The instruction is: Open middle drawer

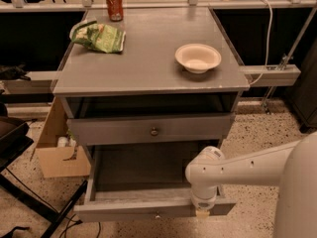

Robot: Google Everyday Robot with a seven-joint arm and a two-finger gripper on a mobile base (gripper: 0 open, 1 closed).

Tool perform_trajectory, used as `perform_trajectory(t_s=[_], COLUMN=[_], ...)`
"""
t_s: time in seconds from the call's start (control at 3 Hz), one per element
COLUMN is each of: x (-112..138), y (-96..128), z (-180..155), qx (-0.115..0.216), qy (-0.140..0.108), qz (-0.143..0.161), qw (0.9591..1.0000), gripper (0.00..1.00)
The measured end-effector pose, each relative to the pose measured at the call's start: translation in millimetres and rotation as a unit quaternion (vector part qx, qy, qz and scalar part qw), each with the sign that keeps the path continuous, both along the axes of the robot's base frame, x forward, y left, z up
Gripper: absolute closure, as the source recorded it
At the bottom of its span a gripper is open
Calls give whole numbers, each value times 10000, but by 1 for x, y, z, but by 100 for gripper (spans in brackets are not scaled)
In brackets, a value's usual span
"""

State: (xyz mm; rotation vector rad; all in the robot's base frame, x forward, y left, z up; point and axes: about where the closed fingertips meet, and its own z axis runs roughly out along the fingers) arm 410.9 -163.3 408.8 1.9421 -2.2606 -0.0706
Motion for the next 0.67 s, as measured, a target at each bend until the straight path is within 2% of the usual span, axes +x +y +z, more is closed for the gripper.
perform_trajectory(t_s=[0.33,0.67], x=[3,5], y=[0,-2], z=[1,3], qx=[-1,-15], qy=[8,45], qz=[-6,-31], qw=[10000,10000], gripper=[86,100])
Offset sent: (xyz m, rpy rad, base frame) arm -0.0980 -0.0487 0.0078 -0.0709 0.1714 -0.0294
